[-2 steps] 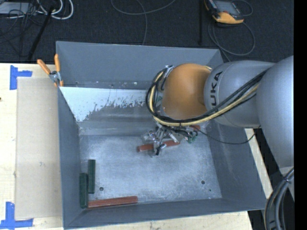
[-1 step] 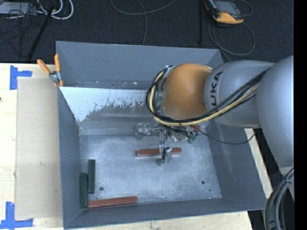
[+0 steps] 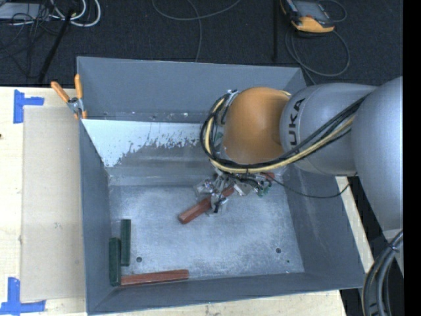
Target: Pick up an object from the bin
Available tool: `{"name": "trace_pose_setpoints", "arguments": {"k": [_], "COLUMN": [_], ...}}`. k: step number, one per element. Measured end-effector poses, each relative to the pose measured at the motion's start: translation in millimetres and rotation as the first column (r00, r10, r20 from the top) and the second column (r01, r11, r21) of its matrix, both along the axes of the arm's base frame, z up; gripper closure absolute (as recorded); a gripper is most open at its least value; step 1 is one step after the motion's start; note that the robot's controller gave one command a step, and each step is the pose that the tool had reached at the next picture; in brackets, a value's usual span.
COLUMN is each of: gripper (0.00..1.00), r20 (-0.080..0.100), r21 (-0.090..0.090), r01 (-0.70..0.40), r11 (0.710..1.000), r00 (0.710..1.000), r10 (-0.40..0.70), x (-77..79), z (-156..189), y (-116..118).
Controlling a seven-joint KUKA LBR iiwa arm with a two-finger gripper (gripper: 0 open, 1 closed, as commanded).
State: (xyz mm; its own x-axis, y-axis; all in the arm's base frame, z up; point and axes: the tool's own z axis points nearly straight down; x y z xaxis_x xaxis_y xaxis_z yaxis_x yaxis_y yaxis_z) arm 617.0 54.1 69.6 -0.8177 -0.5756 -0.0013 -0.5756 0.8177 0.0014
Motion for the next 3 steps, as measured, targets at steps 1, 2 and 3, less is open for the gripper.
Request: {"name": "trace_pose_setpoints", "arguments": {"k": [1,2,3], "gripper": [0.0,1.0,1.0], "r20": [0.0,0.0,0.008], "r21": [0.0,0.0,-0.002], "r01": [0.001,0.003,-0.214], "r11": [1.0,1.0,0.977], "r00": [1.0,1.0,0.977], "r10": [-0.001,-0.003,0.214], "x": [0.0,0.1,-31.4], "z": [0.0,0.4,148.0], "y": [-0.4,-0.4,9.1]}}
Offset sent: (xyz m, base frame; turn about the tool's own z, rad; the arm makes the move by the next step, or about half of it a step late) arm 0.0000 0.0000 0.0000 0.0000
